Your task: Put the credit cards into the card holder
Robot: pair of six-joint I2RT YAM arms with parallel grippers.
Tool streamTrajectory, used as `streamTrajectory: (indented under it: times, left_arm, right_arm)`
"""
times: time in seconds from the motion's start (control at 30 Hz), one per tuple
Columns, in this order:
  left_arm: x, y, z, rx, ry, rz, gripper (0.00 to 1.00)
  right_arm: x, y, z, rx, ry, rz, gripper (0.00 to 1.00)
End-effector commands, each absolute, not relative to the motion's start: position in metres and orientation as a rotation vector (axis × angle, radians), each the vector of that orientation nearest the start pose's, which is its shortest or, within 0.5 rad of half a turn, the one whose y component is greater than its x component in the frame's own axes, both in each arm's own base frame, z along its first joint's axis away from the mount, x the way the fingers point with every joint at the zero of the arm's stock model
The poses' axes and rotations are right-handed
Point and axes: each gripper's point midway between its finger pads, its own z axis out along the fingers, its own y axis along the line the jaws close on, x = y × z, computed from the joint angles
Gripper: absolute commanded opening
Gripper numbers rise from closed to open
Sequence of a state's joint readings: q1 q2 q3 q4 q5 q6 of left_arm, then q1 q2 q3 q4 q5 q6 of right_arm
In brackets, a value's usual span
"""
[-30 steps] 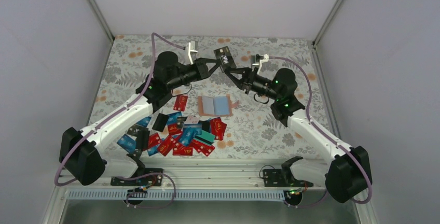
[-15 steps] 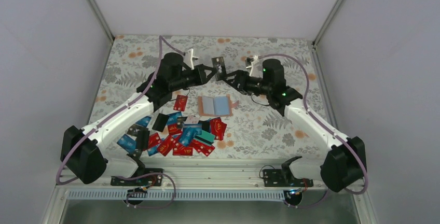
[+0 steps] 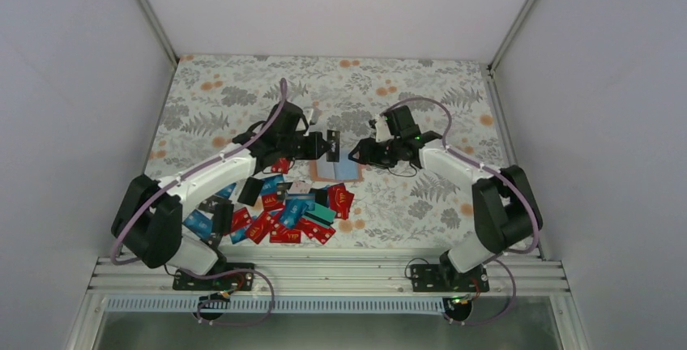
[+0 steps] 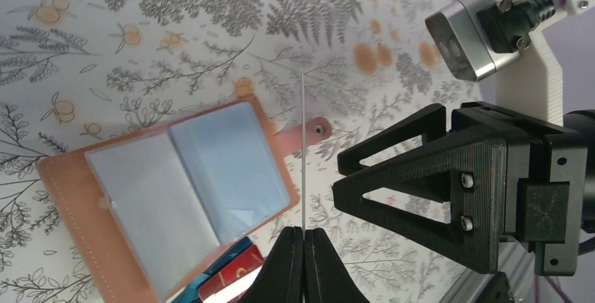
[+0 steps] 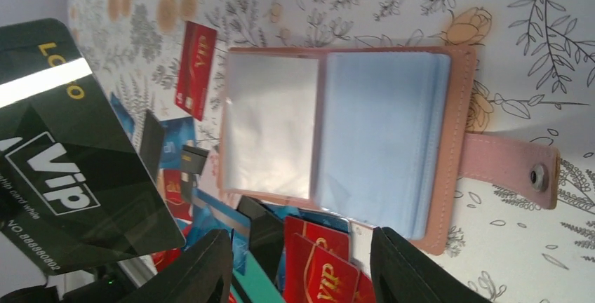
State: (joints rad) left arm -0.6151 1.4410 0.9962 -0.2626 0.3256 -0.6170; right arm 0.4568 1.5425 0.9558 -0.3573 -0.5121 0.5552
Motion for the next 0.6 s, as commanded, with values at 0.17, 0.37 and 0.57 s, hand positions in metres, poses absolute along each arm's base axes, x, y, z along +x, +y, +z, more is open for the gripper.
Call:
streamTrajectory:
  times: [0.17,0.37,0.57]
  left_arm:
    - [0.303,-0.284,0.124,0.244,2.573,-0.926,0.02]
    - [0.304,-0.278,0.103,0.201,2.636,-0.907,0.02]
    - [0.303,-0.276,0.091,0.173,2.67,-0.938,0.02]
  right_arm:
    - [0.327,0.25,0.093,-0.151,2.679,1.004,0.49]
    - [0.337,0.243,0.069,-0.121,2.729,0.994,0.44]
    - [0.341,0.237,0.054,-0.124,2.754,1.021,0.35]
